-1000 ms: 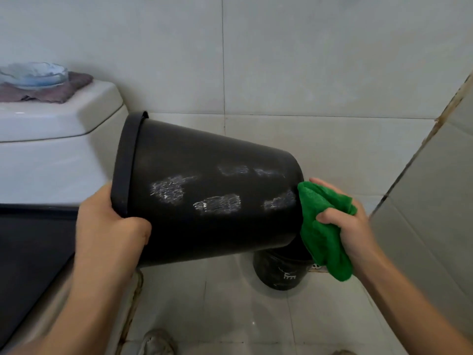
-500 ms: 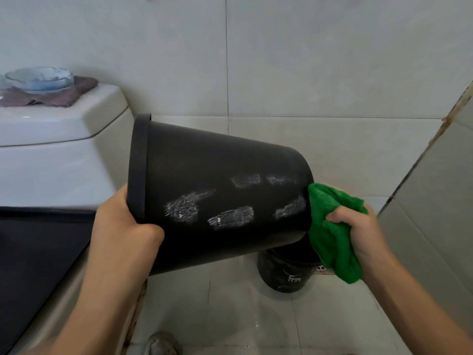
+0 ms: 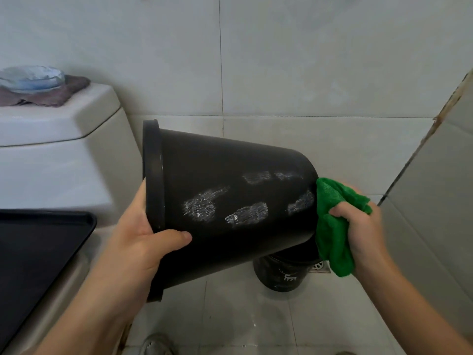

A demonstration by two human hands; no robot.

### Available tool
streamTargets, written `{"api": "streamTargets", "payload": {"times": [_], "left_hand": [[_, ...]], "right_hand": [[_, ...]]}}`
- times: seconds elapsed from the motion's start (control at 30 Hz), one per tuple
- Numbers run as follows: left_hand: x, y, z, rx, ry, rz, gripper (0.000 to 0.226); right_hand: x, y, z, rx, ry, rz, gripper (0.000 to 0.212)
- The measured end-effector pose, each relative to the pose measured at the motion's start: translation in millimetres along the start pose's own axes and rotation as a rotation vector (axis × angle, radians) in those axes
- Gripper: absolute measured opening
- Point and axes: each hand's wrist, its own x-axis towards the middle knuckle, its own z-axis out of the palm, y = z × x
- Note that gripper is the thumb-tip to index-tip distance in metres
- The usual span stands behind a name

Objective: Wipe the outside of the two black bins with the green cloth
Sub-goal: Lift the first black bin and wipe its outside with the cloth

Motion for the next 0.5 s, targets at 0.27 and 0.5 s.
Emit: {"api": "streamTargets", "payload": {"times": [0.27,0.5], "left_hand": [[-1,-6,10,-0.020,0.053,0.034,0.077],[-4,-12,15,-0.057,0.072,-0.005,0.073]], "right_hand": [[-10,5,13,-0.492,0.173,-0.608,0.050],[-12,9,14,-0.928,-0.042,-1.071,0.050]]}}
